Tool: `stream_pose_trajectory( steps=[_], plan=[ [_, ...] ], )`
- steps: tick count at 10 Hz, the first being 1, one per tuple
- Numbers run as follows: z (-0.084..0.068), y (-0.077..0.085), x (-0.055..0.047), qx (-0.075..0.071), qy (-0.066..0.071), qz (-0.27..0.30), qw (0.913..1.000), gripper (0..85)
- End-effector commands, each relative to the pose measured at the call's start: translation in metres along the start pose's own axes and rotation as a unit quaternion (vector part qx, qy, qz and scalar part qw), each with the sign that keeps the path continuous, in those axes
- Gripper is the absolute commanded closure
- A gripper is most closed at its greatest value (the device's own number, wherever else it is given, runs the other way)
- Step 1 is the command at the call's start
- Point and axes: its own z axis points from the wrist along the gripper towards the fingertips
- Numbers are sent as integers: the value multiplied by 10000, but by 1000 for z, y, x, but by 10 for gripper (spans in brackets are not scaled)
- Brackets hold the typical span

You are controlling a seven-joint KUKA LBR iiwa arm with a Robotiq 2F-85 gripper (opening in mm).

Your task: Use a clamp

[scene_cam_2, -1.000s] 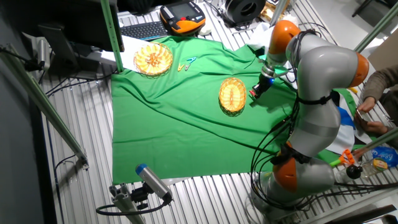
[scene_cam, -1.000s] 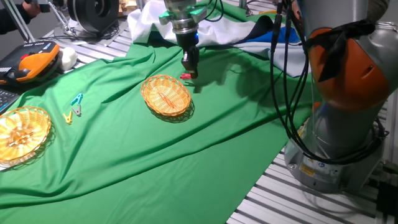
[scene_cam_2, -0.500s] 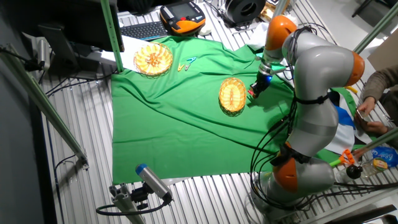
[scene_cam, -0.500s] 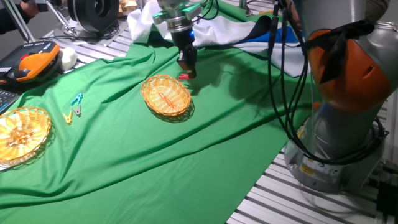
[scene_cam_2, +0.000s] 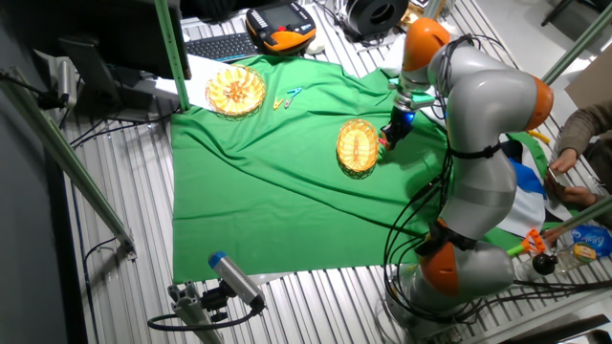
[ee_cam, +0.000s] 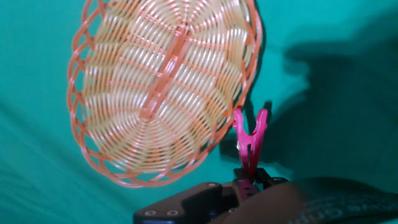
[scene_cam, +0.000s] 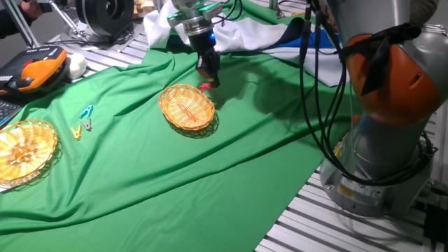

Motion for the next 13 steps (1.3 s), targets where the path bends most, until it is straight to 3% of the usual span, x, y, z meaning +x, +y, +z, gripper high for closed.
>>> stream_pose_trajectory(
  steps=[1, 6, 13],
  plan=[
    [0, 2, 1, -1, 18, 36, 10000, 850],
    [2, 4, 0, -33, 378, 300, 9988, 850],
    [7, 19, 8, -89, 394, 455, 9981, 850]
  ],
)
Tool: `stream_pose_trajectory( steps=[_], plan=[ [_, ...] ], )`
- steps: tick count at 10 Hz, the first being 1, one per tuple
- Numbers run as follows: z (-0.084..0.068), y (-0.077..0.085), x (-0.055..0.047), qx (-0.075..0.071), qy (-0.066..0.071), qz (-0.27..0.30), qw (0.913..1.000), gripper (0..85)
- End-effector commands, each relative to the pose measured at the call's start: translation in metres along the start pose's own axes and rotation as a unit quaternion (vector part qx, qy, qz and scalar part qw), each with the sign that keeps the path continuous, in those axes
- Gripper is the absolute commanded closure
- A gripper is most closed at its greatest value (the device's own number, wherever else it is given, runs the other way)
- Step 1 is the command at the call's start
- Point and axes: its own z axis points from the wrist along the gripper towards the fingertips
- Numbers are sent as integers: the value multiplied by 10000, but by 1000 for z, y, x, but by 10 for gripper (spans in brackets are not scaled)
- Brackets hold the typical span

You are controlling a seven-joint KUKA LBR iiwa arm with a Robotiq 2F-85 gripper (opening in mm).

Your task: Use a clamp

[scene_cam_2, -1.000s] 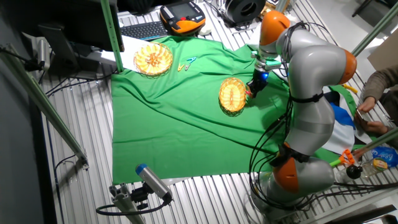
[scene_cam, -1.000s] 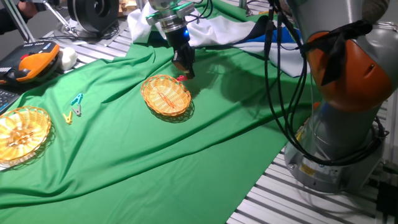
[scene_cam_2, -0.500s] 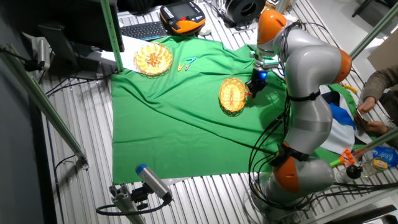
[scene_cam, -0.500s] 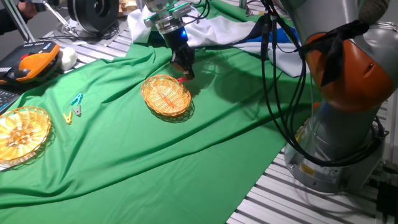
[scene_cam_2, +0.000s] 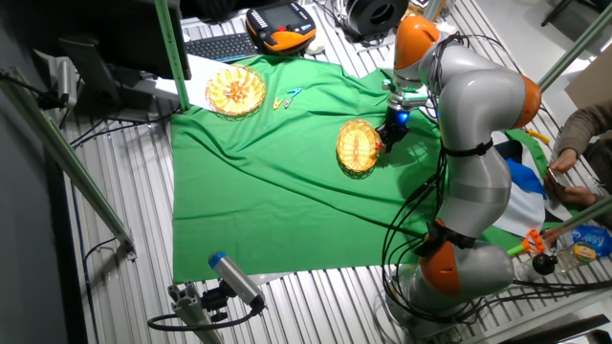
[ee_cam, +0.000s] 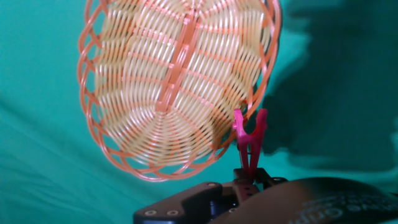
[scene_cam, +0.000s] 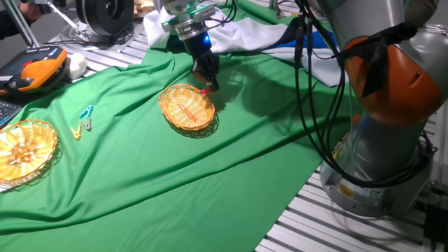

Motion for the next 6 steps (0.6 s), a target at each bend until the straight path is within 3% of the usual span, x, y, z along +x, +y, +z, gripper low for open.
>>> stream_pose_trajectory(
  steps=[1, 6],
  plan=[
    [3, 3, 3, -41, 4, 50, 10000, 850],
    [10, 12, 13, -168, 109, 217, 9996, 850]
  ],
)
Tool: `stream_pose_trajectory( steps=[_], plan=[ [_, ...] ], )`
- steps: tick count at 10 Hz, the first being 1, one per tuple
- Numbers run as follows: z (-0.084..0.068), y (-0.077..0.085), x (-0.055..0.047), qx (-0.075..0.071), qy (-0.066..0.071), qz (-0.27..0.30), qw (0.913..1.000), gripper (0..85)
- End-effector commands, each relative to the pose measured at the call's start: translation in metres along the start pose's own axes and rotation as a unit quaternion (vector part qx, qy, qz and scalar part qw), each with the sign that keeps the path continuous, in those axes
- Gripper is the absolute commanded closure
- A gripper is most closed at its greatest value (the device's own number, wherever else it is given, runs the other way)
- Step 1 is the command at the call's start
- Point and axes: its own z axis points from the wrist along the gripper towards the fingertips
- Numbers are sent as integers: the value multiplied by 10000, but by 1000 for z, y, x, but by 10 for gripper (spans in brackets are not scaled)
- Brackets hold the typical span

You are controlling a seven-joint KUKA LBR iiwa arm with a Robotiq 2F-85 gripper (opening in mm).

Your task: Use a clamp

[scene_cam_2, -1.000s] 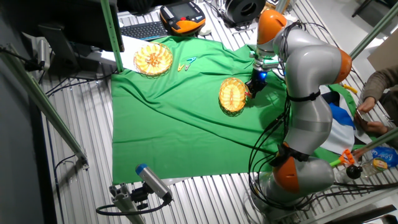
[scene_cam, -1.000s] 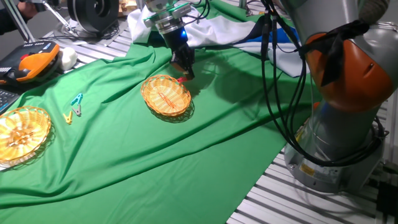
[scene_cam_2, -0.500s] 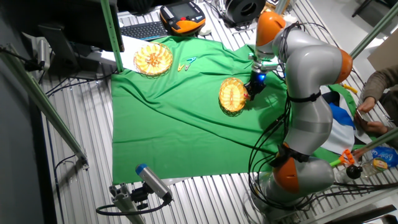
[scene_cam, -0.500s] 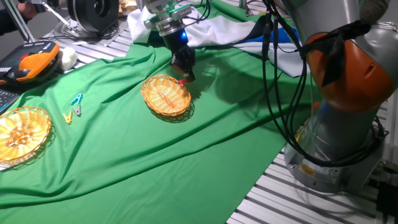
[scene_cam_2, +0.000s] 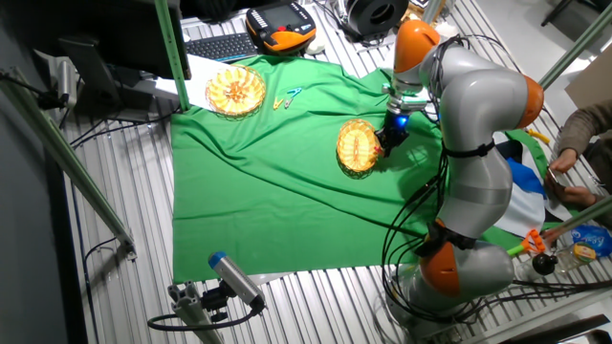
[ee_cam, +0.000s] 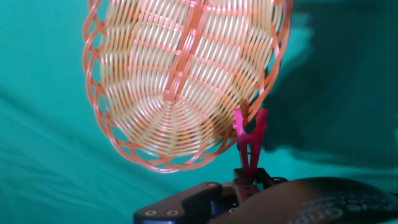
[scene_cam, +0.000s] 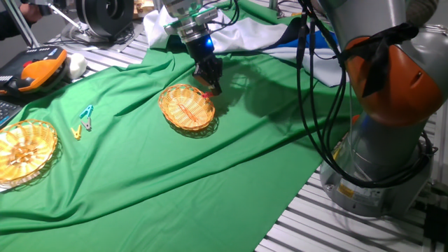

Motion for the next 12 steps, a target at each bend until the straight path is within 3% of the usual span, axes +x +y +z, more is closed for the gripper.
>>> stream_pose_trajectory(
  steps=[1, 5, 6, 8, 9, 12],
  plan=[
    [0, 0, 0, -5, 17, 16, 10000, 850],
    [-1, -2, 1, -54, 95, 252, 9996, 850],
    [0, -3, 0, -132, 109, 338, 9993, 850],
    [-1, -5, -1, -99, 136, 460, 9988, 850],
    [-1, -4, -1, -169, 157, 496, 9985, 850],
    [3, -4, -7, -202, 164, 500, 9984, 850]
  ],
)
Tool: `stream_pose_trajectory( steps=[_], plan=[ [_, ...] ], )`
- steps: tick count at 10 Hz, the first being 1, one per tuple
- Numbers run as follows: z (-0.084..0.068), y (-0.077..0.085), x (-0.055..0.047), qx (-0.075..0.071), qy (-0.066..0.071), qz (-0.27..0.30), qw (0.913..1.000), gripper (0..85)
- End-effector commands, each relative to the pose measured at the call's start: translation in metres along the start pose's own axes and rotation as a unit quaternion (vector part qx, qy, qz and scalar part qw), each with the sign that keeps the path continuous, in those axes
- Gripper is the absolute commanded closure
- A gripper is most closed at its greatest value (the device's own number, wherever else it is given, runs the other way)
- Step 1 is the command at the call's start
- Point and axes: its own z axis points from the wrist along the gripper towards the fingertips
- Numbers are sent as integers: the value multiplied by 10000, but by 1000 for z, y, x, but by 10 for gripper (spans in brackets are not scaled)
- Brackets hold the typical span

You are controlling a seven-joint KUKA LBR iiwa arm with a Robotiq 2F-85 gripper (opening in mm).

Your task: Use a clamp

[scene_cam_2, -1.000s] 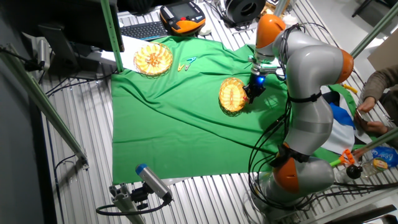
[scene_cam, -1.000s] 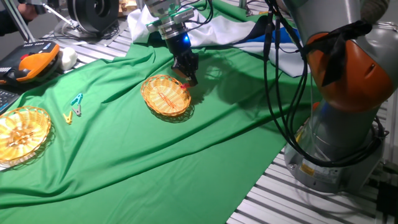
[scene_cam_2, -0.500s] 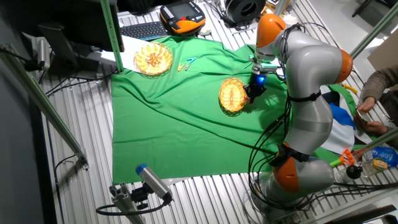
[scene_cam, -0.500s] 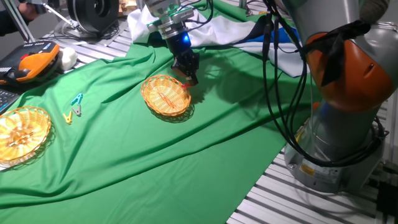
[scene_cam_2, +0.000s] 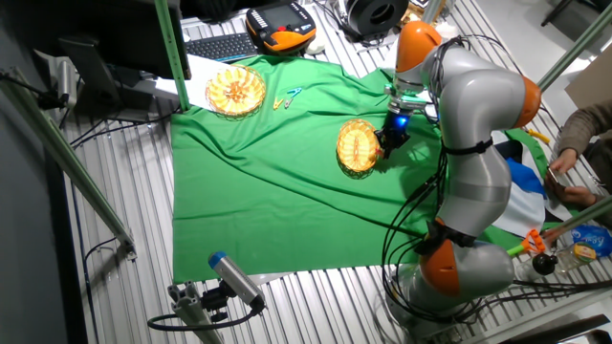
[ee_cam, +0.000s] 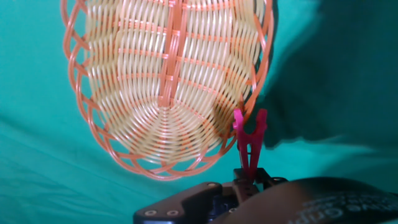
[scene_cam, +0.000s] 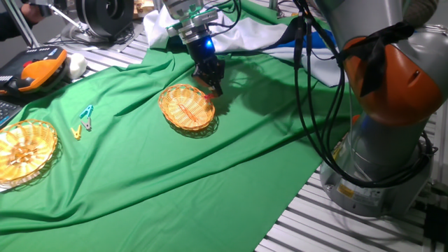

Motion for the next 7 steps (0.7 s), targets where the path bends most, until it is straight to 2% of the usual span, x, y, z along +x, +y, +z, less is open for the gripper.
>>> stream_pose_trajectory(
  steps=[1, 7],
  plan=[
    [1, 0, -1, 1, 8, -9, 10000, 850],
    [4, 0, -12, 18, 75, -32, 10000, 850]
  ],
)
